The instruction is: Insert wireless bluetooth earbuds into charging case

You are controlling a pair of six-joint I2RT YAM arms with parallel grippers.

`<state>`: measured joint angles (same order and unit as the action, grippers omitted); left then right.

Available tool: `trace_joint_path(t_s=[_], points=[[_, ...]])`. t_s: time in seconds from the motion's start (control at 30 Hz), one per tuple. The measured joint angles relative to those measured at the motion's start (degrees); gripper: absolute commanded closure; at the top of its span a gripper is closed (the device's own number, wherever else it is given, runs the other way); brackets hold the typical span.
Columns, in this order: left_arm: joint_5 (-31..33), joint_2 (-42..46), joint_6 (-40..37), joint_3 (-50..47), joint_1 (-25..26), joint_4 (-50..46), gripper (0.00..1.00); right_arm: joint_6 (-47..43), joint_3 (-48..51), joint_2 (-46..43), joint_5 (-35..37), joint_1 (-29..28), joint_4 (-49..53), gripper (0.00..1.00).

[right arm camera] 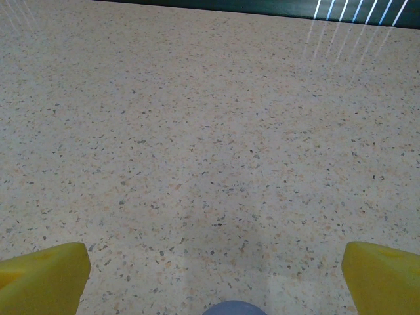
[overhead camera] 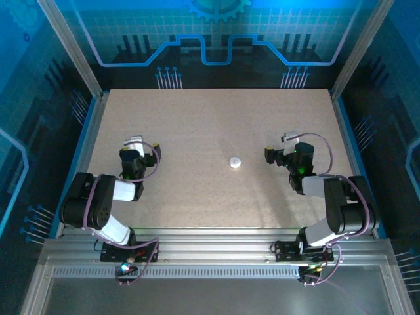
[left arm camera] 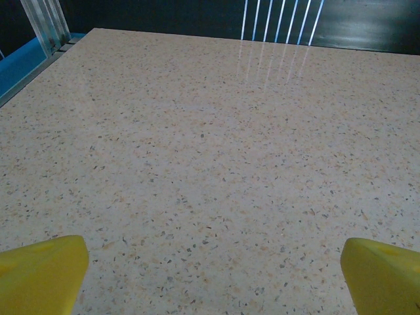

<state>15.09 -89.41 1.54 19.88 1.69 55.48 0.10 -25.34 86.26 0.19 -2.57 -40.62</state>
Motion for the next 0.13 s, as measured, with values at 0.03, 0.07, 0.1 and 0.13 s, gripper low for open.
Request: trace_joint_path(t_s=[0.03, 0.07, 0.1, 0.13], points=[[0.00, 0.00, 0.00, 0.00, 0.00, -0.07, 0.01, 0.00, 0.00, 0.02, 0.00, 0.00, 0.00, 0.00], [0.00, 0.00, 0.00, 0.00, 0.00, -0.13, 0.01, 0.00, 0.00, 0.02, 0.00, 0.00, 0.00, 0.00], [0.00, 0.00, -0.02, 0.00, 0.00, -0.20, 0.01, 0.00, 0.00, 0.02, 0.00, 0.00, 0.00, 0.00], [0.00, 0.00, -0.02, 0.00, 0.00, -0.22, 0.01, 0.00, 0.00, 0.00, 0.00, 0.00, 0.00, 0.00]])
